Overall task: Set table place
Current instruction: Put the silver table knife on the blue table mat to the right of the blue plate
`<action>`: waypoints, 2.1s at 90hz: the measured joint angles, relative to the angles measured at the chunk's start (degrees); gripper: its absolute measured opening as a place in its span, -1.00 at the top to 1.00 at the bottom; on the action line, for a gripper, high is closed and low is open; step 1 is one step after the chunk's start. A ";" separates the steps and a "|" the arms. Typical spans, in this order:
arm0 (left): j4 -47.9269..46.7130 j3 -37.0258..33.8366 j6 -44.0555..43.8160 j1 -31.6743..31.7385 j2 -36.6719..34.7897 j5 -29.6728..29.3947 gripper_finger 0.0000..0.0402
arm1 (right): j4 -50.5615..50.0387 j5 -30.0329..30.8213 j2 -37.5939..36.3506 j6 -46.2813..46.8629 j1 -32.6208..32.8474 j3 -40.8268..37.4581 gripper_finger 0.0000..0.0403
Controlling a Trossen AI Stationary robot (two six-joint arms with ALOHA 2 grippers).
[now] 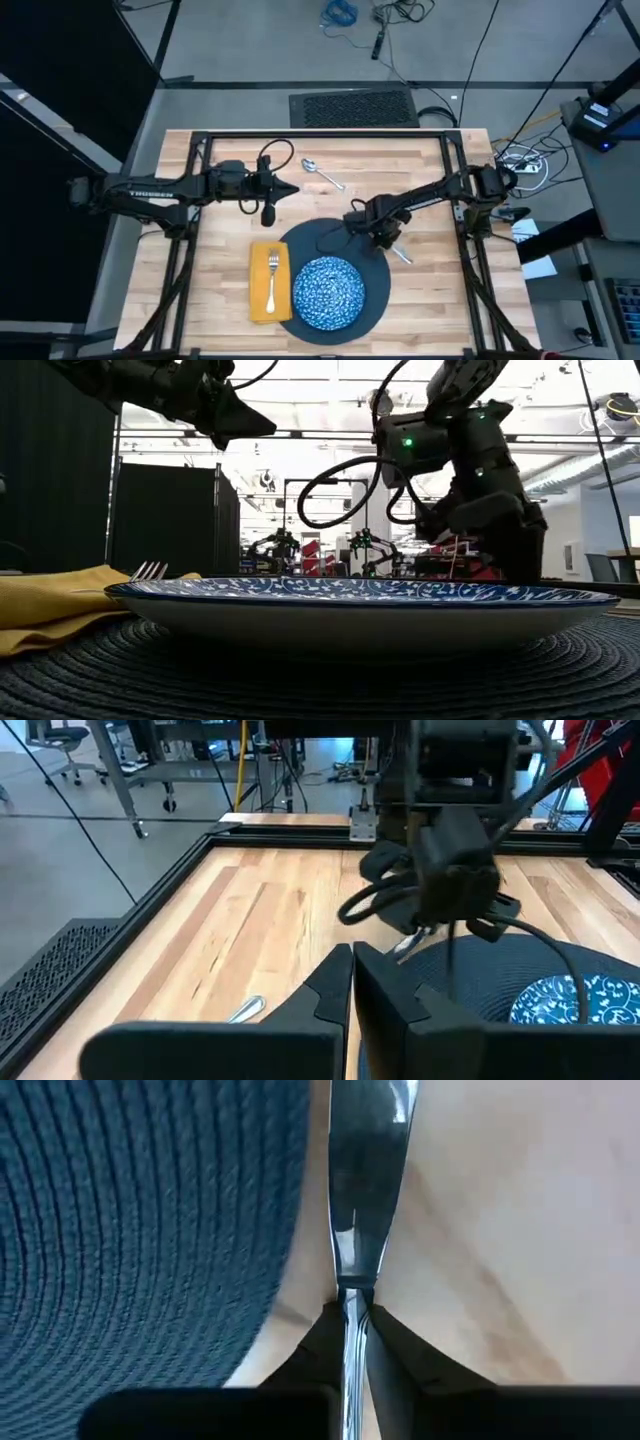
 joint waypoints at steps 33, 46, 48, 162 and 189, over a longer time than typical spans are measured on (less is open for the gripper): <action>-0.05 0.00 -0.02 0.00 0.00 0.02 1.00 | 2.46 0.94 -4.41 10.57 3.31 -0.13 1.00; -0.38 0.00 0.01 0.00 0.00 0.02 1.00 | 3.69 3.46 -7.47 13.39 3.57 -0.08 0.98; -0.48 0.00 0.01 0.01 0.00 0.02 1.00 | 4.03 3.65 -7.62 13.65 3.69 -0.07 0.98; 0.16 0.00 -0.04 -0.85 0.02 0.09 1.00 | 13.69 10.45 -8.02 18.48 10.17 -8.72 0.87; 0.05 0.00 -0.04 -0.85 0.02 0.09 1.00 | 10.49 9.00 -9.90 19.79 10.76 -5.20 0.99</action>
